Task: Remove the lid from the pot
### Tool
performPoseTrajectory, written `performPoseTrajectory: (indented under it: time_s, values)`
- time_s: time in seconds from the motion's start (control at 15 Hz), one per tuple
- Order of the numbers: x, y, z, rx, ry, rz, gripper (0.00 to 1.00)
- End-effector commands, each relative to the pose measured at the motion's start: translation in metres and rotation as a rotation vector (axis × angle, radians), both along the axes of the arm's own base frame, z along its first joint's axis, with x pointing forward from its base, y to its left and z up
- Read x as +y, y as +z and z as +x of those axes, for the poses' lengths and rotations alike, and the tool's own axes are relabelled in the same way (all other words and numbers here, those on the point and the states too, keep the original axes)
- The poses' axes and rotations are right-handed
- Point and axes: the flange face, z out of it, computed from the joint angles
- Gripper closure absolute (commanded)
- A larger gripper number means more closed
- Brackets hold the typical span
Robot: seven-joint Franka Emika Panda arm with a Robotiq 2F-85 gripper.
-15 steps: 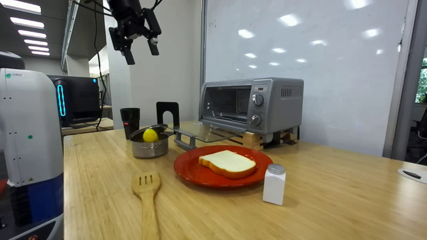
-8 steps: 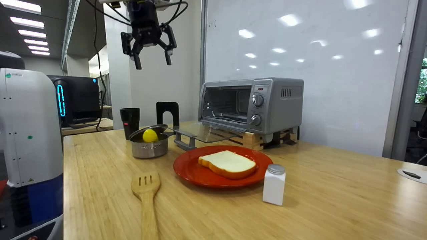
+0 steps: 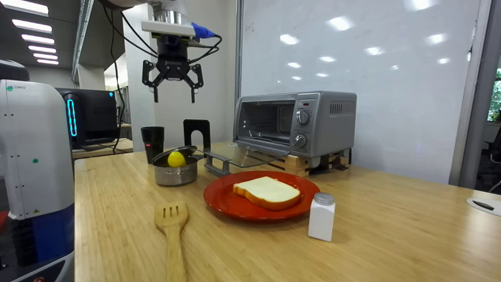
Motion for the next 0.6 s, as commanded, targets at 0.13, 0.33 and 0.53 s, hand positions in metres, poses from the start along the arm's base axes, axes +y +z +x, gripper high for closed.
performPoseTrajectory:
  time_s: [0.13, 0.33, 0.53]
  values:
    - [0.016, -0.042, 0.016, 0.205, 0.225, -0.015, 0.00]
    - [0.027, -0.064, 0.018, 0.325, 0.322, -0.064, 0.00]
    - [0.035, -0.080, 0.020, 0.436, 0.410, -0.144, 0.00]
